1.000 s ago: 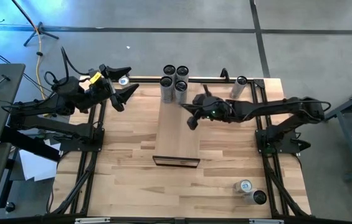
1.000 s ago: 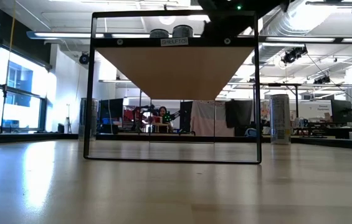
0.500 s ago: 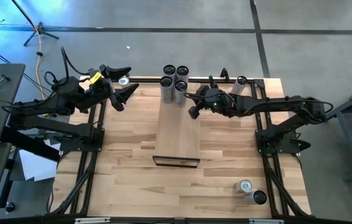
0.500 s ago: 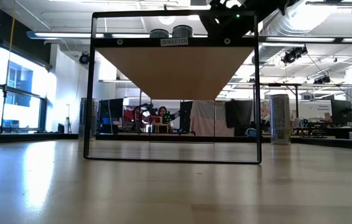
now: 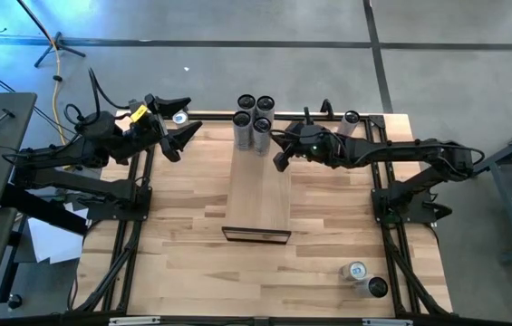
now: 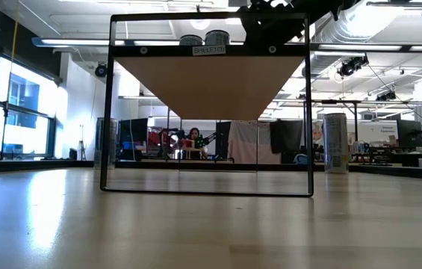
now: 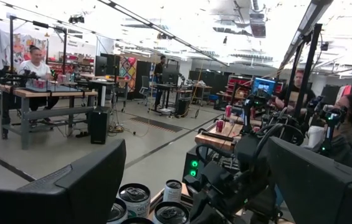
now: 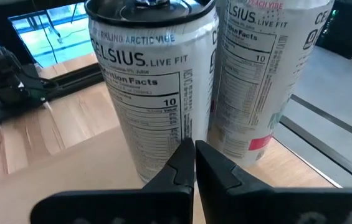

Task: Place canned beverage on shelf
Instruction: Put the white blue soda can on the shelf aligned with the white blue soda can

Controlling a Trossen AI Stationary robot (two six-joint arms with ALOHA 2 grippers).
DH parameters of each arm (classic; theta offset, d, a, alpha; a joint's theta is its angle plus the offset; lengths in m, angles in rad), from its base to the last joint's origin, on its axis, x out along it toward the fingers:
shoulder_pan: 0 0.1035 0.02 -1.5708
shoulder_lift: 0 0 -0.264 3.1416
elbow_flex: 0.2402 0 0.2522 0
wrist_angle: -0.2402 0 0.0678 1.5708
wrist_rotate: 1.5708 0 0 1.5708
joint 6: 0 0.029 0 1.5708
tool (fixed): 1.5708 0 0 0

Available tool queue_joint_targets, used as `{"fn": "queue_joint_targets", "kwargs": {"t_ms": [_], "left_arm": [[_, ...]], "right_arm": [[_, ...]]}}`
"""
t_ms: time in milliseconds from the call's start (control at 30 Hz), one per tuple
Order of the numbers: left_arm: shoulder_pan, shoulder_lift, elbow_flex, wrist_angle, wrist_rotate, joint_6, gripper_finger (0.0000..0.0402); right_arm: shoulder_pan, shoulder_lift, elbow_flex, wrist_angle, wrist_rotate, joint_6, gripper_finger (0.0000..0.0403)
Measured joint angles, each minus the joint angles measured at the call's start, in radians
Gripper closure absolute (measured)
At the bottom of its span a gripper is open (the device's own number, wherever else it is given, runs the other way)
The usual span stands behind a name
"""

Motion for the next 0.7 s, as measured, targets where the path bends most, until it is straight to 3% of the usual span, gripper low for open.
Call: {"fn": "queue_joint_targets", "kwargs": {"t_ms": [700], "left_arm": [[0.0, 0.0, 0.0, 0.0, 0.0, -0.017, 0.0045]], "right_arm": [[0.066, 0.0, 0.0, -0.008, -0.002, 0.029, 0.0403]]}}
